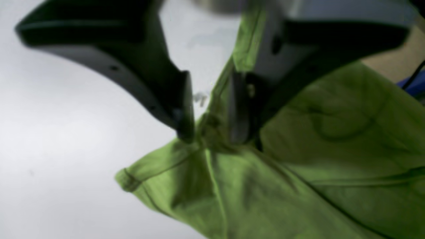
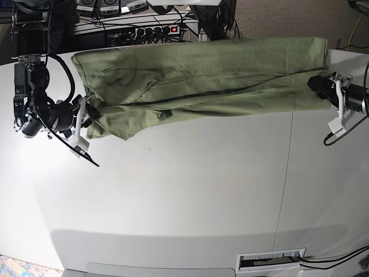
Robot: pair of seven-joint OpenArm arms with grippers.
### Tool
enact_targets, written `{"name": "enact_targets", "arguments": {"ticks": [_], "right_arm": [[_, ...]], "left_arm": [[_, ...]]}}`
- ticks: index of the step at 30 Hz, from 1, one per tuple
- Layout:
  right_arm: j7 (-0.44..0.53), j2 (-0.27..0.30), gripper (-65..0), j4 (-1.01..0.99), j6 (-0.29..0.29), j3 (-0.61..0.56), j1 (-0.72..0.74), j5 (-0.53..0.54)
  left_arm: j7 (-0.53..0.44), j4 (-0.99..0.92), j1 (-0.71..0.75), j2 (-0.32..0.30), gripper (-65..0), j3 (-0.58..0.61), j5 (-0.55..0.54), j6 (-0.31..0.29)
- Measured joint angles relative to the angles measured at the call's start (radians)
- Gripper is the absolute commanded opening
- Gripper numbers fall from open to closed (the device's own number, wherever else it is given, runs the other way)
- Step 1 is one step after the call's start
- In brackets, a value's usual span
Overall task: Fold the T-shirt properly
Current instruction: 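Lift the hem and fold it toward the collar with both grippers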
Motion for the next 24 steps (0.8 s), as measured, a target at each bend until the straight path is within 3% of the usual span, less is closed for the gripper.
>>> {"name": "enact_targets", "arguments": {"ticks": [4, 8, 12, 17, 24], "right_arm": [[-0.002, -0.003, -44.9, 0.000, 0.000, 0.000, 0.000, 0.100], [-0.005, -0.032, -47.6, 0.019, 0.000, 0.000, -0.003, 0.126], [-0.001, -0.074, -64.4, 0.060, 0.023, 0.000, -0.001, 0.180], [-0.008, -0.149, -65.0, 0.058, 0.026, 0.000, -0.005, 0.180], [-0.002, -0.186, -65.0, 0.056, 0.026, -0.001, -0.115, -0.037]], "left_arm": [[0.003, 0.011, 0.000, -0.003, -38.0, 0.000, 0.007, 0.000], [0.003, 0.012, 0.000, -0.003, -40.2, 0.000, 0.011, 0.000], [-0.005, 0.012, 0.000, -0.002, -47.9, 0.000, 0.091, 0.000], [-0.079, 0.012, 0.000, 0.012, -63.7, 0.000, 0.158, 0.000], [-0.081, 0.012, 0.000, 0.140, -65.0, 0.000, 0.189, 0.000]]}}
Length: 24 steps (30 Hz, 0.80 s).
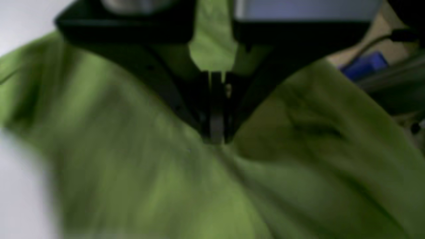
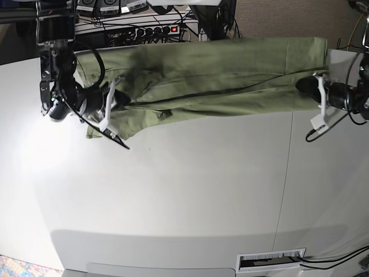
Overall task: Fold the T-shirt properly
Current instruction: 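Lift the hem and fold it toward the collar with both grippers, then lower the hem onto the shirt and open both grippers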
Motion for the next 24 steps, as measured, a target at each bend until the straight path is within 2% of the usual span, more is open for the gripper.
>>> {"name": "enact_targets", "arguments": {"ticks": [5, 9, 12, 18, 24], "right_arm": [[0.029, 0.000, -65.0, -0.001, 0.000, 0.000, -0.021, -0.034], [0.115, 0.000, -65.0, 0.003, 0.003, 0.001, -0.045, -0.110], [0.191, 0.000, -65.0, -0.006, 0.008, 0.001, -0.050, -0.192], [0.403, 0.000, -65.0, -0.056, 0.011, 0.001, -0.047, -0.373], [0.436, -0.004, -65.0, -0.058, 0.010, 0.001, -0.027, -0.489]], "left_arm": [[-0.013, 0.000, -0.003, 0.067, -65.0, -0.007, 0.033, -0.001], [-0.068, 0.002, -0.003, 0.106, -65.0, -0.008, 0.077, -0.006], [-0.133, 0.002, 0.006, 0.110, -65.0, -0.008, 0.106, -0.011], [-0.227, 0.005, 0.016, 0.110, -65.0, -0.008, 0.183, -0.018], [-0.315, 0.004, 0.017, 0.114, -65.0, -0.008, 0.244, -0.018]]}}
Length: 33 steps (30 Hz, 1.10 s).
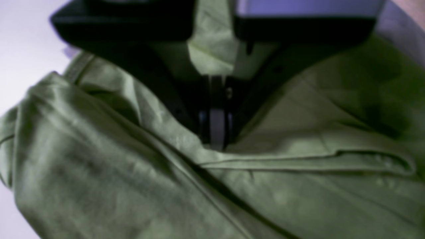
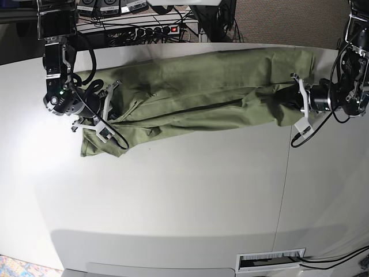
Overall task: Fold the T-shirt properly
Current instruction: 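Lower the hem onto the shirt and open both grippers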
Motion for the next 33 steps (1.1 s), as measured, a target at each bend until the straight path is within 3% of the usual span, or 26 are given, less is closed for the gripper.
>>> {"name": "enact_targets", "arguments": {"ticks": [4, 8, 16, 20, 24, 27, 33], "right_arm": [[0.000, -0.002, -65.0, -0.003, -0.003, 0.001, 0.016, -0.067], [0.000, -0.002, -65.0, -0.004, -0.007, 0.001, 0.024, -0.095], [0.005, -0.002, -65.0, -0.004, -0.007, 0.001, 0.024, -0.102], [0.007, -0.002, -65.0, -0.004, -0.007, 0.001, 0.024, -0.103], [0.007, -0.002, -65.0, -0.004, -0.008, 0.001, 0.024, -0.103], [0.006, -0.002, -65.0, -0.004, -0.009, 0.001, 0.024, -0.106], [0.002, -0.002, -65.0, -0.004, -0.011, 0.001, 0.024, -0.107]], "left_arm": [[-0.085, 0.001, -0.015, 0.026, -65.0, 0.000, 0.114, 0.000], [-0.076, 0.000, -0.035, 0.033, -65.0, 0.000, 0.131, 0.000], [0.264, -0.006, -0.113, 0.032, -55.5, 0.003, -0.092, 0.014], [0.314, -0.007, -0.127, 0.026, -52.4, -0.004, -0.120, 0.014], [0.351, -0.010, -0.126, 0.012, -44.2, -0.110, -0.194, 0.014], [0.412, -0.009, -0.128, 0.007, -44.2, -0.245, -0.260, 0.014], [0.374, -0.009, -0.023, -0.032, -44.3, -0.422, -0.227, 0.035]]}}
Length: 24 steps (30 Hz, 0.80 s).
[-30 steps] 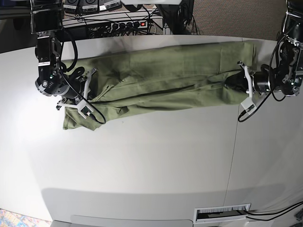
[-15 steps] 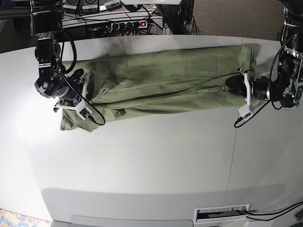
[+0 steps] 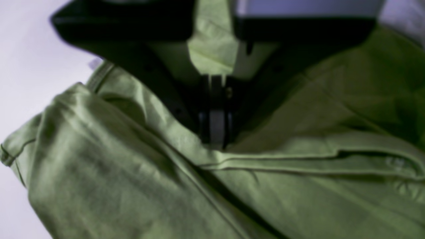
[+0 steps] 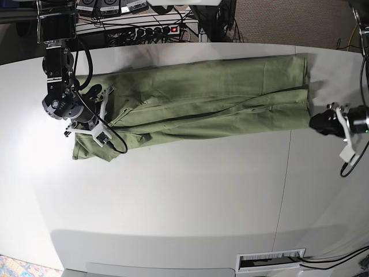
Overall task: Fold the T-shirt properly
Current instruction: 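Lower the hem onto the shirt and open both grippers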
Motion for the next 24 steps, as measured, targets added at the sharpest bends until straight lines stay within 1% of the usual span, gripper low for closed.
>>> {"name": "enact_targets", "arguments": {"ticks": [2, 3, 9, 19, 21, 24], "right_arm": [[-0.002, 0.000, -65.0, 0.000, 0.000, 0.000, 0.000, 0.000], [-0.002, 0.000, -65.0, 0.000, 0.000, 0.000, 0.000, 0.000], [-0.002, 0.000, -65.0, 0.000, 0.000, 0.001, 0.000, 0.000], [-0.012, 0.000, -65.0, 0.000, 0.000, 0.001, 0.000, 0.001], [-0.014, 0.000, -65.0, 0.000, 0.000, 0.001, 0.000, 0.001], [-0.017, 0.000, -65.0, 0.001, 0.000, 0.002, 0.000, 0.001]], "left_arm": [[-0.026, -0.004, 0.051, 0.001, -44.2, -0.035, 0.044, 0.010], [-0.035, -0.004, 0.076, 0.005, -44.2, -0.048, 0.043, 0.026], [-0.086, -0.003, 0.161, 0.043, -39.7, -0.070, 0.040, 0.025], [-0.127, -0.003, 0.187, 0.148, -39.2, -0.076, 0.093, 0.025], [-0.134, -0.003, 0.189, 0.160, -39.2, -0.076, 0.092, 0.025], [-0.148, -0.003, 0.196, 0.161, -39.2, -0.076, 0.089, 0.026]]}}
